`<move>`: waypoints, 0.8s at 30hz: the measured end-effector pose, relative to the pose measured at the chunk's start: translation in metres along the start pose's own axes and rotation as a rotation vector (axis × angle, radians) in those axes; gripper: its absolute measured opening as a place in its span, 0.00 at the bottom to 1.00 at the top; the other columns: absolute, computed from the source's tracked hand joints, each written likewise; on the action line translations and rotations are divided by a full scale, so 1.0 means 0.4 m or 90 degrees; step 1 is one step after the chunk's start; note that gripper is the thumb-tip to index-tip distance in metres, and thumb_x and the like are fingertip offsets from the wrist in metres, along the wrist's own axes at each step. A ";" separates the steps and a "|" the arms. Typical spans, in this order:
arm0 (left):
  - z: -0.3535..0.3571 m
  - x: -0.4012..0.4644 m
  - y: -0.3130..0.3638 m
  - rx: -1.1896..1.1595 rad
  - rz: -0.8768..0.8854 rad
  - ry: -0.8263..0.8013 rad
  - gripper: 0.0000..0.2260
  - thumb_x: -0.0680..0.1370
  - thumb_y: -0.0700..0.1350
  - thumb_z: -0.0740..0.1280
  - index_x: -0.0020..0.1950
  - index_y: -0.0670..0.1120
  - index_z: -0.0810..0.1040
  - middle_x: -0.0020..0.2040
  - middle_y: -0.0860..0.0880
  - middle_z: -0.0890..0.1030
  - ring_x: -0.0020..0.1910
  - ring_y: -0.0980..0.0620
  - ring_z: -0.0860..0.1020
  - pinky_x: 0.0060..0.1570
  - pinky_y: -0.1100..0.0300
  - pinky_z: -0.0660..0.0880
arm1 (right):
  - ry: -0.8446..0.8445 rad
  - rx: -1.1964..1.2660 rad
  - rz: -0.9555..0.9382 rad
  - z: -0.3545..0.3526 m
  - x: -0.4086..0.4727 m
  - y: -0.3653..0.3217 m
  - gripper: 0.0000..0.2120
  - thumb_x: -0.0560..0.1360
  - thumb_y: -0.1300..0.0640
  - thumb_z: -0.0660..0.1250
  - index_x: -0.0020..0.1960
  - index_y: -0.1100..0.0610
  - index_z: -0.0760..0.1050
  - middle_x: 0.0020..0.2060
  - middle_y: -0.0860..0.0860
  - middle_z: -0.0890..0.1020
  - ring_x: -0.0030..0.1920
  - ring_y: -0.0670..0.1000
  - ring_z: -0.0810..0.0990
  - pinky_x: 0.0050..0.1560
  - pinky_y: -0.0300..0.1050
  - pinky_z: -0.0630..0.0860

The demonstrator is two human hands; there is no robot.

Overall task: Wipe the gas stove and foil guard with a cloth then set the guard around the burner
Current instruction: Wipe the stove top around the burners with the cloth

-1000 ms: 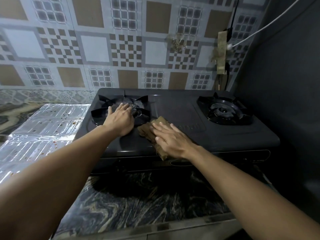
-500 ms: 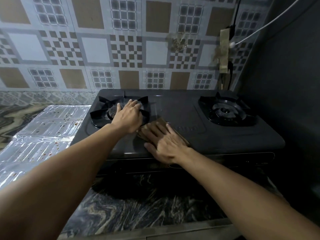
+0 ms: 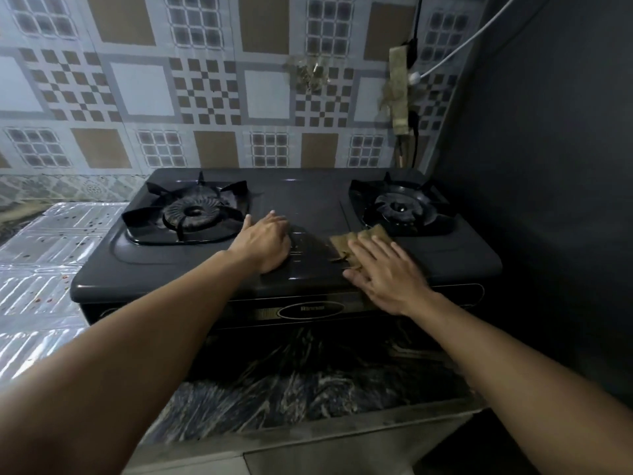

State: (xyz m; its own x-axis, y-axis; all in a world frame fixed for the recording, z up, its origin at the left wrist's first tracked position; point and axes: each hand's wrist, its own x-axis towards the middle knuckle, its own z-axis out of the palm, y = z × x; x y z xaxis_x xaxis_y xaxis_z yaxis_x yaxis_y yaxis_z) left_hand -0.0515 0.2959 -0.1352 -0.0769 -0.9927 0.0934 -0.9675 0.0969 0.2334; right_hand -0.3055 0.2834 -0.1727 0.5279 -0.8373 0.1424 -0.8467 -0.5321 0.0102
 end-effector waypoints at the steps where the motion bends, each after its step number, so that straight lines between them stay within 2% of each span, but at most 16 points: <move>1: 0.010 0.005 0.027 -0.001 0.014 -0.012 0.17 0.81 0.44 0.54 0.67 0.42 0.72 0.73 0.47 0.69 0.77 0.48 0.56 0.73 0.38 0.51 | 0.003 -0.007 0.021 -0.005 -0.019 0.050 0.48 0.67 0.25 0.28 0.78 0.49 0.52 0.78 0.48 0.56 0.77 0.51 0.53 0.75 0.52 0.51; 3: 0.025 0.010 0.067 0.002 0.036 -0.028 0.18 0.81 0.46 0.55 0.68 0.43 0.72 0.73 0.47 0.68 0.77 0.48 0.56 0.73 0.40 0.51 | -0.002 -0.007 0.044 -0.009 -0.039 0.116 0.50 0.65 0.24 0.26 0.78 0.48 0.52 0.78 0.47 0.56 0.77 0.50 0.53 0.74 0.51 0.50; 7: 0.060 0.012 0.139 0.045 0.070 -0.057 0.22 0.82 0.51 0.54 0.74 0.45 0.65 0.77 0.49 0.63 0.78 0.49 0.55 0.73 0.42 0.52 | -0.018 0.027 0.042 -0.018 -0.055 0.168 0.44 0.68 0.26 0.34 0.78 0.46 0.51 0.78 0.45 0.54 0.77 0.48 0.50 0.75 0.50 0.47; 12: 0.068 0.002 0.164 0.122 0.007 -0.113 0.24 0.84 0.52 0.48 0.79 0.47 0.55 0.80 0.52 0.53 0.78 0.52 0.51 0.73 0.37 0.47 | 0.011 0.020 0.024 -0.007 -0.060 0.190 0.46 0.67 0.25 0.30 0.77 0.46 0.54 0.77 0.46 0.56 0.77 0.49 0.53 0.74 0.49 0.50; 19: 0.039 0.011 0.213 0.159 -0.039 -0.143 0.22 0.84 0.51 0.46 0.78 0.48 0.58 0.79 0.52 0.54 0.78 0.49 0.51 0.72 0.33 0.44 | 0.065 -0.008 0.054 0.007 -0.091 0.233 0.45 0.71 0.29 0.28 0.77 0.51 0.58 0.76 0.47 0.61 0.76 0.48 0.57 0.73 0.50 0.53; 22: 0.048 0.003 0.212 0.152 -0.051 -0.125 0.22 0.84 0.51 0.47 0.78 0.48 0.58 0.79 0.53 0.55 0.78 0.50 0.52 0.72 0.33 0.45 | 0.086 -0.029 0.083 0.013 -0.102 0.252 0.41 0.75 0.33 0.33 0.74 0.55 0.64 0.73 0.50 0.67 0.74 0.50 0.62 0.74 0.54 0.53; 24: 0.052 0.000 0.219 0.153 -0.051 -0.118 0.22 0.84 0.50 0.48 0.77 0.47 0.58 0.79 0.53 0.56 0.78 0.49 0.53 0.72 0.33 0.46 | 0.107 -0.035 0.147 0.011 -0.118 0.301 0.38 0.75 0.37 0.36 0.72 0.55 0.66 0.72 0.50 0.68 0.73 0.51 0.64 0.74 0.56 0.53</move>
State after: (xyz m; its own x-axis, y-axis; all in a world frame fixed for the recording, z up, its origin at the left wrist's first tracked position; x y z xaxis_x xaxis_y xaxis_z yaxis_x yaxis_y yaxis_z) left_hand -0.1411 0.3029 -0.1349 -0.0187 -0.9949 -0.0987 -0.9998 0.0192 -0.0040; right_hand -0.4320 0.2584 -0.1824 0.3066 -0.9000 0.3097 -0.9477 -0.3191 0.0109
